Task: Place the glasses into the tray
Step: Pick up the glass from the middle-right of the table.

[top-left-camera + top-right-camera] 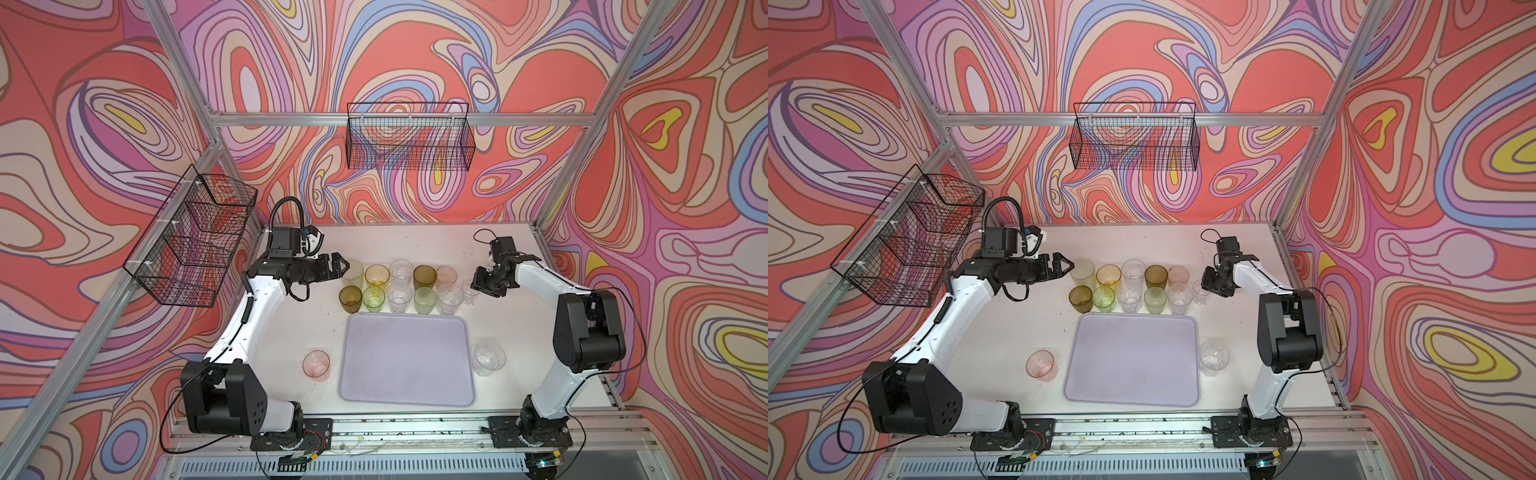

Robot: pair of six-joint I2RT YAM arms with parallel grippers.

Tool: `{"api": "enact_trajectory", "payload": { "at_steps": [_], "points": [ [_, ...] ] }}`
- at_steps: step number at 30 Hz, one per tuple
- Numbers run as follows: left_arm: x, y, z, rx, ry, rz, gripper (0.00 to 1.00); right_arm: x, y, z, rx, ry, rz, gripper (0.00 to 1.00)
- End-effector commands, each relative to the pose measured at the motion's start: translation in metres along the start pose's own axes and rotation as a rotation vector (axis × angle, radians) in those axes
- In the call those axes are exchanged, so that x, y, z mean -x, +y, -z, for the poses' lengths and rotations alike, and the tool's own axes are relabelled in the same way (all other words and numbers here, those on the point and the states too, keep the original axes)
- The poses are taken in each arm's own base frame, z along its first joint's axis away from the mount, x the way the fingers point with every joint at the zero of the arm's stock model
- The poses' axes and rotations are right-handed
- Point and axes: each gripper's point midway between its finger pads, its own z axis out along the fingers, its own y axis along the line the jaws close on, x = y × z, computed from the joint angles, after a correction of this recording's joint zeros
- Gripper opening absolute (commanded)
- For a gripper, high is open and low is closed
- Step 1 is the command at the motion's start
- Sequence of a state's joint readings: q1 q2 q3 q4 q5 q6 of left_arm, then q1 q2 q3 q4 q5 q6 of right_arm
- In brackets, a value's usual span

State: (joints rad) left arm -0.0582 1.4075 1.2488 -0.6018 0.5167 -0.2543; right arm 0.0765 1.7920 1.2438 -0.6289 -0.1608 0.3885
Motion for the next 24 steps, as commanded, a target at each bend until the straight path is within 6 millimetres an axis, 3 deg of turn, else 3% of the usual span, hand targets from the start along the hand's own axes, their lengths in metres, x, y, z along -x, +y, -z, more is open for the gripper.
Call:
{"api": "enact_trajectory", "payload": {
  "at_steps": [1,4,18,24],
  "points": [
    [-0.004,-0.009,0.000,-0.032,0.003,-0.038,0.92,-0.004,-0.002,-0.005,-0.022,0.011,0.010,0.40],
    [-0.004,-0.010,-0.002,-0.033,0.008,-0.031,0.92,-0.004,-0.002,-0.005,-0.028,0.010,0.015,0.33],
    [-0.009,-0.016,-0.008,-0.038,0.028,-0.046,0.93,-0.003,-0.008,0.007,-0.077,0.004,0.036,0.20],
    [-0.010,-0.018,-0.009,-0.045,0.032,-0.042,0.93,-0.005,-0.010,0.009,-0.091,0.014,0.045,0.08]
  ]
}}
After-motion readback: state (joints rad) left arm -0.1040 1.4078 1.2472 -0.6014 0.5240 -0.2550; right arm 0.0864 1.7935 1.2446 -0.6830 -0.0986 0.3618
